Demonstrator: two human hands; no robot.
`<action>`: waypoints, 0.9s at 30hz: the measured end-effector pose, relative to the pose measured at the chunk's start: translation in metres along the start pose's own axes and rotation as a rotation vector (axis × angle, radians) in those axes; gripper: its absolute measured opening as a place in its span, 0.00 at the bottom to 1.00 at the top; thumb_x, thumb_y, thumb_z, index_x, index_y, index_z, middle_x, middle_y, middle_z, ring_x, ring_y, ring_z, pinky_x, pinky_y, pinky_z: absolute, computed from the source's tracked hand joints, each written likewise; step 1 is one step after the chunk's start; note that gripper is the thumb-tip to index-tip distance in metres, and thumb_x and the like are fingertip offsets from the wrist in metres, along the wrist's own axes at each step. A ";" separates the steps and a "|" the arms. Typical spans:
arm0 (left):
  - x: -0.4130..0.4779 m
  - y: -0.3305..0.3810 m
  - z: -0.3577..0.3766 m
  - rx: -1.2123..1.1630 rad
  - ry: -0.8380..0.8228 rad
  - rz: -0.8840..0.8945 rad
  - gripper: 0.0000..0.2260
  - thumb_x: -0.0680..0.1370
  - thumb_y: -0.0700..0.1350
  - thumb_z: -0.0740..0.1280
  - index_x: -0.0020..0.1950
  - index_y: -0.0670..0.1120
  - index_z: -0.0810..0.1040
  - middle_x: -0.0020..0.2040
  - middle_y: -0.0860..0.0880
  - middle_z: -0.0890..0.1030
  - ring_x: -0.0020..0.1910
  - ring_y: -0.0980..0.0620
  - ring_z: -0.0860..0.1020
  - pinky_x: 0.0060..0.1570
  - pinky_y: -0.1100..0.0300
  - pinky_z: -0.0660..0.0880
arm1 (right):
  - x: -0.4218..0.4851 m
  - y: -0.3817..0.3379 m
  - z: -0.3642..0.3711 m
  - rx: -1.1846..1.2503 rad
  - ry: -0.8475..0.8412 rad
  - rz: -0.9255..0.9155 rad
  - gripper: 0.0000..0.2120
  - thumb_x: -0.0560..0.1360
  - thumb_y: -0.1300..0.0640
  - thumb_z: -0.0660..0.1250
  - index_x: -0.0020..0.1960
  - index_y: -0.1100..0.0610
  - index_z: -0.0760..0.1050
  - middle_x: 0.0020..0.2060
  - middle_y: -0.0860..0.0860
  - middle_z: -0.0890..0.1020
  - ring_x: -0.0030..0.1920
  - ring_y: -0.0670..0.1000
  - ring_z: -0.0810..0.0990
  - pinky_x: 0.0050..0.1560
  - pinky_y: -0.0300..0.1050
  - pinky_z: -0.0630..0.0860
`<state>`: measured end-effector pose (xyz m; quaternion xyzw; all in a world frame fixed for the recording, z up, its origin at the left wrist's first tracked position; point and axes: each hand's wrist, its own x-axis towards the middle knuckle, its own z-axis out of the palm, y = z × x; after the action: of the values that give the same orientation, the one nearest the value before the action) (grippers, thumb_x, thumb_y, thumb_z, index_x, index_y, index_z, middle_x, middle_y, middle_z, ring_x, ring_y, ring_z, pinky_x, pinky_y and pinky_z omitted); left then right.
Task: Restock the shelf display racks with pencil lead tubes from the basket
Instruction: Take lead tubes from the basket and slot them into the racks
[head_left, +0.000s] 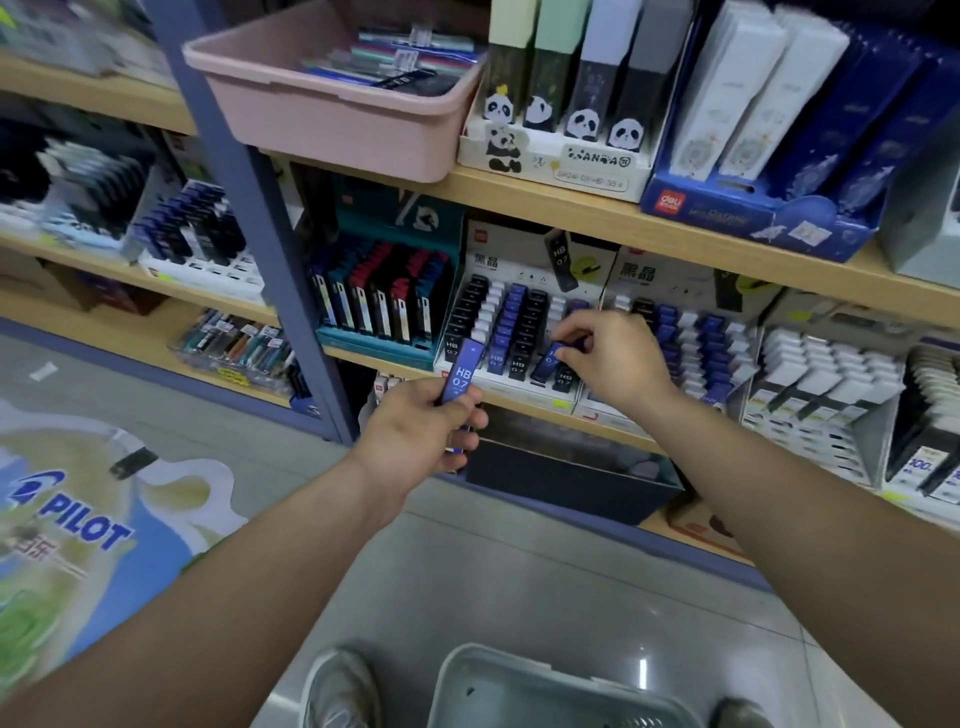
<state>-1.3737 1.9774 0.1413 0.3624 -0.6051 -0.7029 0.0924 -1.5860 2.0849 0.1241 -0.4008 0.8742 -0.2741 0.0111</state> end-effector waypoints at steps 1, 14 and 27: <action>0.000 0.000 -0.002 0.010 0.002 0.006 0.07 0.83 0.44 0.63 0.56 0.45 0.81 0.43 0.49 0.83 0.38 0.53 0.79 0.43 0.56 0.79 | 0.000 0.000 0.000 -0.009 0.004 -0.006 0.07 0.75 0.59 0.73 0.51 0.50 0.84 0.47 0.46 0.85 0.42 0.43 0.77 0.48 0.40 0.76; -0.004 -0.002 -0.013 0.038 -0.004 0.039 0.06 0.83 0.44 0.64 0.56 0.49 0.81 0.44 0.50 0.85 0.38 0.55 0.81 0.40 0.61 0.80 | -0.002 -0.002 0.017 -0.333 -0.081 -0.158 0.10 0.79 0.50 0.67 0.59 0.45 0.81 0.57 0.47 0.84 0.58 0.53 0.74 0.63 0.52 0.67; -0.016 -0.001 0.056 0.159 -0.333 0.069 0.07 0.83 0.42 0.63 0.56 0.47 0.80 0.46 0.49 0.87 0.42 0.53 0.83 0.44 0.60 0.80 | -0.073 -0.022 -0.052 0.549 -0.135 -0.011 0.05 0.76 0.59 0.72 0.52 0.55 0.82 0.43 0.49 0.84 0.46 0.50 0.83 0.52 0.51 0.81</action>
<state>-1.3965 2.0303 0.1467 0.2260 -0.6777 -0.6996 -0.0140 -1.5337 2.1491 0.1641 -0.4048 0.7625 -0.4731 0.1761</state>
